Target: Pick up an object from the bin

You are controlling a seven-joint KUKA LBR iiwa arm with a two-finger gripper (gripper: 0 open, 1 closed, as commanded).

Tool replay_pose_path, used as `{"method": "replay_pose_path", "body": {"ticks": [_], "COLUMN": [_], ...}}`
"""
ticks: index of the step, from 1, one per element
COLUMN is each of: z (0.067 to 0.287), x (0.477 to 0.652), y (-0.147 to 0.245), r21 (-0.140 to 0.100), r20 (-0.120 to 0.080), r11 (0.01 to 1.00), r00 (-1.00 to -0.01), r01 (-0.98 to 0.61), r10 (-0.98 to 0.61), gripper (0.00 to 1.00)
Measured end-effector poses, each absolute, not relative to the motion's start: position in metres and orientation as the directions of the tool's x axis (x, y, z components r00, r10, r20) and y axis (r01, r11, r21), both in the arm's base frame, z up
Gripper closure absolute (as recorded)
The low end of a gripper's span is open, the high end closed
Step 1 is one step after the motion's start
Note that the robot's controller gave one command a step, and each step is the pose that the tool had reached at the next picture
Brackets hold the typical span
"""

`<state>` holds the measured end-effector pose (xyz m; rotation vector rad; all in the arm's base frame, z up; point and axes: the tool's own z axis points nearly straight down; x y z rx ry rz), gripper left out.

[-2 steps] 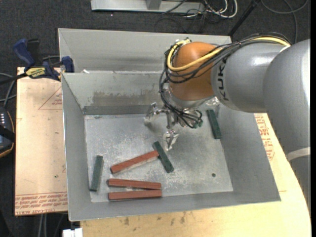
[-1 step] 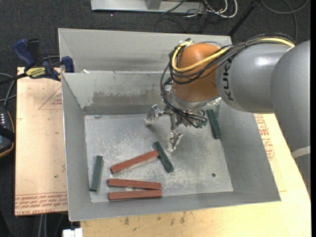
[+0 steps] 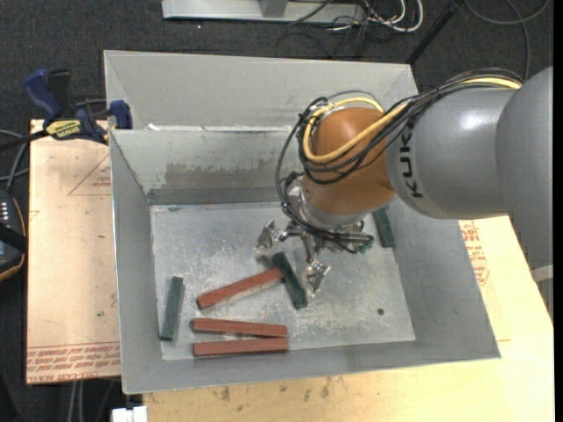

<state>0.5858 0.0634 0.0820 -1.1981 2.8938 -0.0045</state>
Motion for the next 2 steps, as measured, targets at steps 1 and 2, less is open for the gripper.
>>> {"method": "replay_pose_path", "body": {"ticks": [1,2], "z": [0.0796,0.0797], "x": [0.6157,0.6157], "y": [0.0906,0.0906], "r21": [0.0,0.0], "r20": [-0.005,-0.005], "r11": [0.551,0.551], "r00": [-0.551,-0.551], "r01": [-0.834,-0.834], "r10": [-0.834,-0.834], "gripper": [1.0,1.0]}}
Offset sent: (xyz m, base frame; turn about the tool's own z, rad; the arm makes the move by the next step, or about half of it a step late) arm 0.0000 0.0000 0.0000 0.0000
